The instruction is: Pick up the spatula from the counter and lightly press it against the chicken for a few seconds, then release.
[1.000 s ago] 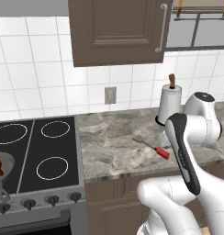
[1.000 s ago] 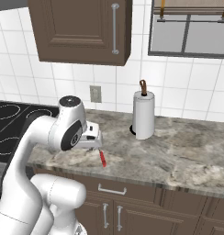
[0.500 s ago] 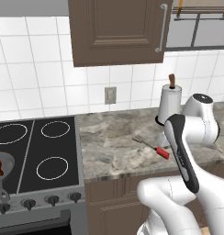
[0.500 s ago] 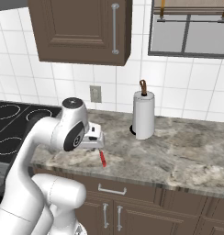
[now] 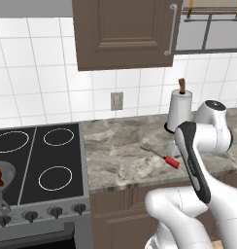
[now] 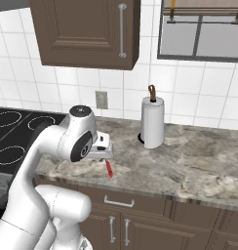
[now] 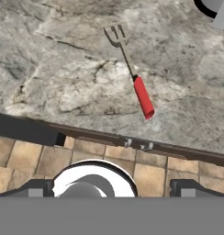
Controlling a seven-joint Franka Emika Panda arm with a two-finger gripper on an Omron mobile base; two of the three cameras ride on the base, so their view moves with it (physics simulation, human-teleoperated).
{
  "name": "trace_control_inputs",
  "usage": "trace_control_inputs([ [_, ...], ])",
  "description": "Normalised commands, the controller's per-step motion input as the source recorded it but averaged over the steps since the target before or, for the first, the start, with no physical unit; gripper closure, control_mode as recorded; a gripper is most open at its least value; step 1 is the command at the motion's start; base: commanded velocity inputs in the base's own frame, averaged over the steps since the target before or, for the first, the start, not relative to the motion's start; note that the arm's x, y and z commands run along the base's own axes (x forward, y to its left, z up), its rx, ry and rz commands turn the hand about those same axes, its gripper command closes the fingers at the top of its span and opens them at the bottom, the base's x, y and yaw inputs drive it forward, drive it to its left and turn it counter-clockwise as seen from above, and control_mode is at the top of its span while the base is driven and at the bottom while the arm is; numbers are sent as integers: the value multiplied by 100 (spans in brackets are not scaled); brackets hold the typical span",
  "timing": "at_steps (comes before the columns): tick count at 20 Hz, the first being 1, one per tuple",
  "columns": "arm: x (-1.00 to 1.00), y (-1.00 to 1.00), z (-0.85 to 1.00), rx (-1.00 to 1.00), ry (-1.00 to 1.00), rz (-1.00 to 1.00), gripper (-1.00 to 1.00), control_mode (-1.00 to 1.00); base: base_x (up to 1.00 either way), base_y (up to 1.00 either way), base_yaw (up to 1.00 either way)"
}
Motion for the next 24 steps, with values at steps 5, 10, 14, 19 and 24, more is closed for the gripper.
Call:
trace_control_inputs([
  [5,7,-5,-18,0,1,0,-100,-100,0,0,0],
  [10,12,-7,-22,0,2,0,-100,-100,0,0,0],
  [14,12,-4,-12,0,1,0,-100,-100,0,0,0],
  [19,13,-2,-5,0,0,0,-100,-100,0,0,0],
  [24,16,0,-4,0,0,0,-100,-100,0,0,0],
])
